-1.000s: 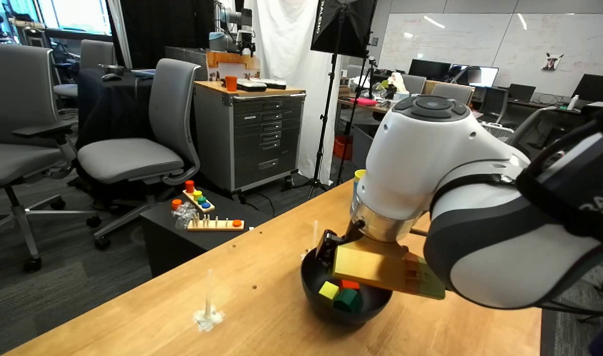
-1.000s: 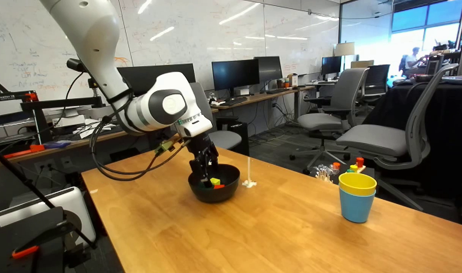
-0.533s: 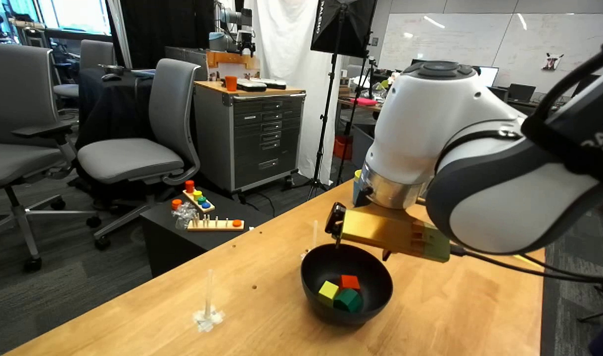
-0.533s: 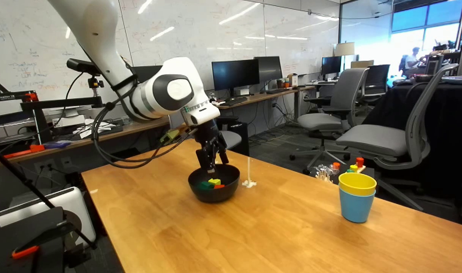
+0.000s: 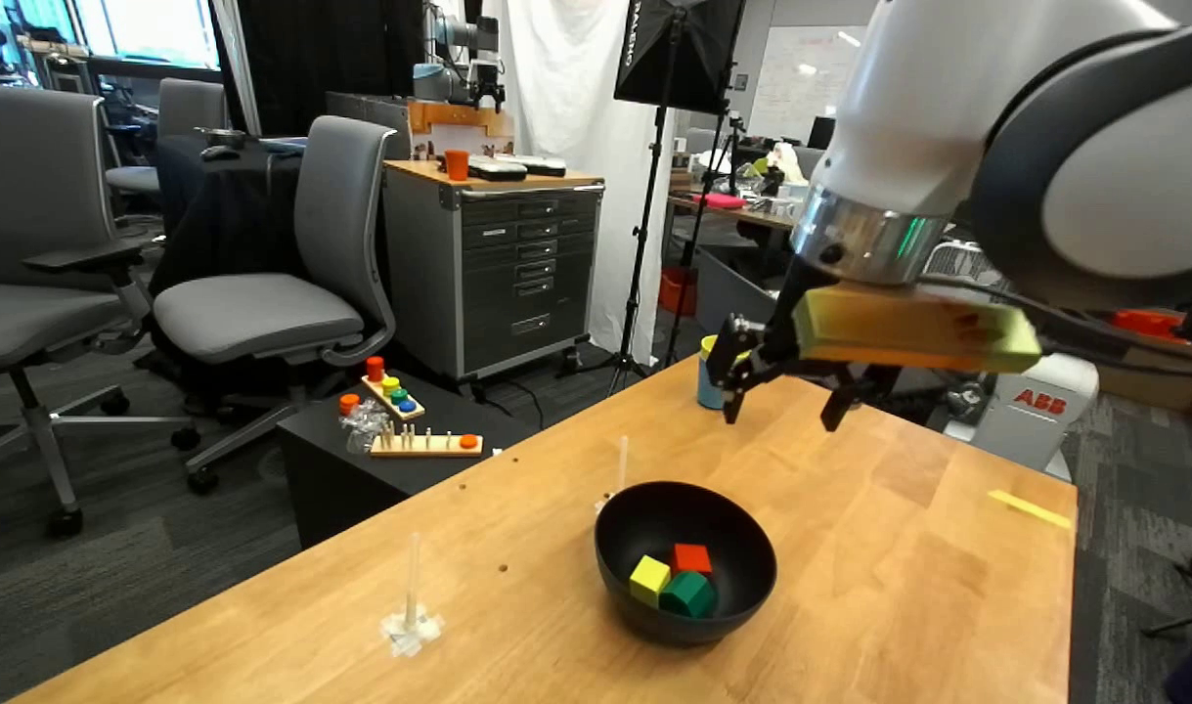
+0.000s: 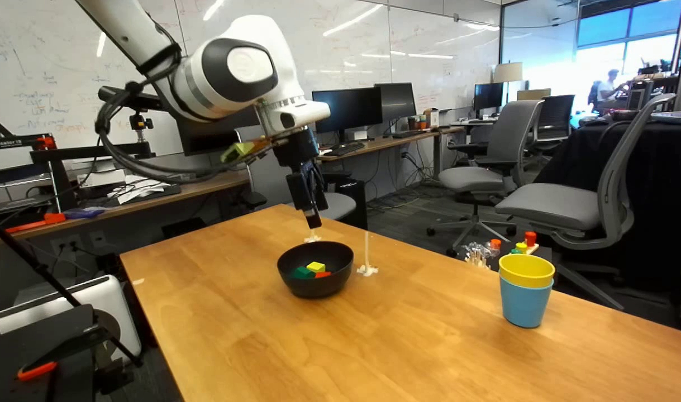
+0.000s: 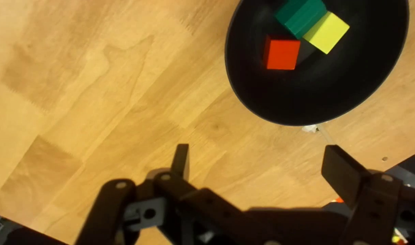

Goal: Put the blocks in the bowl beginning with the orange, yellow, then the green one

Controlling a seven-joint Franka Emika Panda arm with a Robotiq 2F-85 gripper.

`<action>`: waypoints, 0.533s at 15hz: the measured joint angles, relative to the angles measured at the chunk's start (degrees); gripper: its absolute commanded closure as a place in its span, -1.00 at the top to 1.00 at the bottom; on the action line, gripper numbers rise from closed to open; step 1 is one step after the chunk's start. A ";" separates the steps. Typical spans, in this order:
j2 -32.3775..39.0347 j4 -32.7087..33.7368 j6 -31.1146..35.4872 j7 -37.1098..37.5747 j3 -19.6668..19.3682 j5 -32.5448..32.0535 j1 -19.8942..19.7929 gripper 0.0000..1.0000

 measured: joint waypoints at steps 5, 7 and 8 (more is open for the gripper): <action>-14.48 -5.33 -8.95 -20.87 8.81 9.03 -9.32 1.00; -19.08 -6.30 -13.49 -28.86 9.60 13.63 -10.01 1.00; -21.10 -6.53 -16.04 -32.94 9.17 15.15 -9.88 1.00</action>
